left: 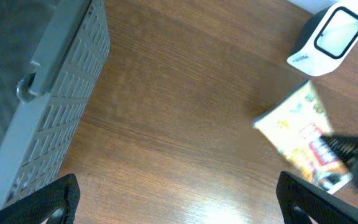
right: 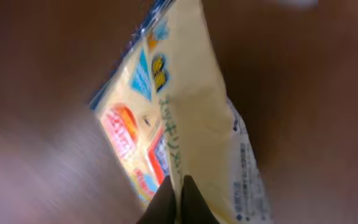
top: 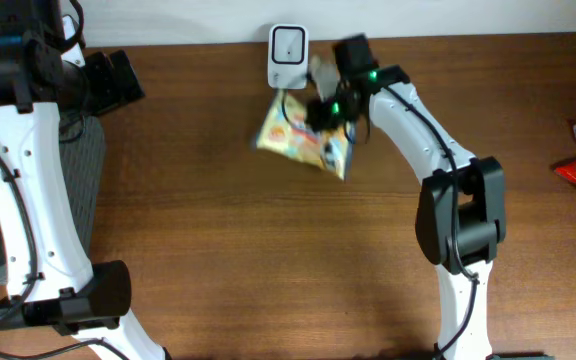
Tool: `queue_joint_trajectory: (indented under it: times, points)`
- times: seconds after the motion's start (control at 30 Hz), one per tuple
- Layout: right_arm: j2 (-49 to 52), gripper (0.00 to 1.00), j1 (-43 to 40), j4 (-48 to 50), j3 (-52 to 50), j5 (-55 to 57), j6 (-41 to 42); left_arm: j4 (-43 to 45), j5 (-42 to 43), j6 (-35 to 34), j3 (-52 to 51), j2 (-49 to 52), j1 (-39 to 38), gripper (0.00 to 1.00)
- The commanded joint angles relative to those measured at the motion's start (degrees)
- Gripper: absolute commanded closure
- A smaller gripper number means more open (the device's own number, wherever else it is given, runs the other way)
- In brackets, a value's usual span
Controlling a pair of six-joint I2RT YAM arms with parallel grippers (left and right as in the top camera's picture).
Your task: Scan the item barcode
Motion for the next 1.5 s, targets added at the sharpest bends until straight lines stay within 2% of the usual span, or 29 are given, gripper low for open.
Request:
queue_joint_trajectory:
  times: [0.0, 0.07, 0.2, 0.33, 0.37, 0.4, 0.43, 0.47, 0.5, 0.6, 0.7, 0.87, 0.93, 0.97, 1.0, 1.03, 1.07, 1.1, 1.17, 1.2, 1.3, 1.37, 1.4, 1.47]
  points:
    - [-0.94, 0.96, 0.28, 7.93, 4.07, -4.00, 17.11, -0.04, -0.22, -0.59, 0.26, -0.13, 0.46, 0.01]
    - [-0.87, 0.96, 0.26, 9.42, 4.02, -3.96, 17.90, -0.04, -0.22, -0.59, 0.26, -0.13, 0.46, 0.01]
    - [-0.79, 0.96, 0.37, 0.09, 3.69, -1.79, 15.58, -0.04, -0.22, -0.59, 0.26, -0.13, 0.46, 0.01]
    - [-0.70, 0.96, 0.70, -11.63, 1.77, 9.97, 13.57, -0.04, -0.22, -0.59, 0.26, -0.13, 0.46, 0.01]
    - [-0.70, 0.91, 0.79, -13.11, 1.64, 12.52, 13.20, -0.04, -0.22, -0.57, 0.24, -0.13, 0.46, 0.01]
    - [-0.72, 0.69, 0.81, -13.11, 1.73, 13.79, 9.64, -0.04, -0.22, -0.59, 0.26, -0.13, 0.46, 0.01]
    - [-0.74, 0.31, 0.81, -12.81, 2.05, 13.84, 4.79, -0.04, -0.22, -0.59, 0.26, -0.13, 0.46, 0.01]
    - [-0.74, 0.11, 1.05, -11.69, 2.14, 13.86, -1.09, -0.04, -0.22, -0.59, 0.26, -0.13, 0.46, 0.01]
    - [-0.72, 0.02, 1.38, -10.73, 2.14, 13.92, -5.51, -0.04, -0.22, -0.59, 0.26, -0.13, 0.46, 0.01]
    - [-0.09, 0.02, 4.15, -6.40, 2.14, 22.97, -19.17, -0.04, -0.22, -0.59, 0.26, -0.13, 0.46, 0.01]
    - [3.96, 0.01, 7.04, -5.62, 2.12, 26.34, -29.38, -0.04, -0.22, -0.59, 0.24, -0.13, 0.46, 0.01]
    - [11.23, 0.01, 8.11, -5.38, 2.10, 29.31, -31.47, -0.04, -0.22, -0.59, 0.26, -0.13, 0.46, 0.01]
    - [12.46, 0.01, 8.09, -6.08, 2.10, 29.29, -31.43, -0.04, -0.22, -0.59, 0.26, -0.13, 0.46, 0.01]
    - [12.50, 0.11, 8.20, -6.60, 2.05, 29.18, -31.17, -0.04, -0.22, -0.59, 0.26, -0.13, 0.46, 0.01]
    - [12.24, 0.39, 8.35, -6.71, 2.05, 29.07, -28.41, -0.04, -0.22, -0.59, 0.26, -0.13, 0.46, 0.01]
    - [11.93, 0.61, 8.44, -6.71, 2.05, 28.98, -24.92, -0.04, -0.22, -0.59, 0.26, -0.13, 0.46, 0.01]
    - [11.63, 0.78, 8.52, -6.97, 2.05, 28.63, -22.58, -0.04, -0.22, -0.59, 0.26, -0.13, 0.46, 0.01]
    - [11.10, 0.87, 8.61, -7.91, 2.19, 27.36, -20.61, -0.04, -0.22, -0.59, 0.26, -0.13, 0.46, 0.01]
    - [9.73, 0.96, 9.01, -13.09, 4.13, 17.46, -19.32, -0.04, -0.22, -0.59, 0.26, -0.13, 0.46, 0.01]
    - [9.31, 0.96, 9.01, -15.12, 5.29, 12.87, -19.32, -0.04, -0.22, -0.59, 0.26, -0.13, 0.46, 0.01]
    - [6.49, 0.96, 8.81, -25.00, 13.53, -12.28, -14.36, -0.04, -0.20, -0.59, 0.26, -0.13, 0.46, 0.01]
    - [6.27, 0.96, 8.35, -29.38, 19.26, -22.64, -11.58, -0.04, -0.22, -0.59, 0.26, -0.13, 0.46, 0.01]
    - [6.27, 0.96, 7.82, -30.53, 21.86, -28.11, -9.09, -0.04, -0.22, -0.57, 0.26, -0.13, 0.46, 0.01]
    - [6.27, 0.96, 6.58, -30.49, 24.02, -37.99, 2.23, -0.04, -0.22, -0.59, 0.26, -0.13, 0.46, 0.01]
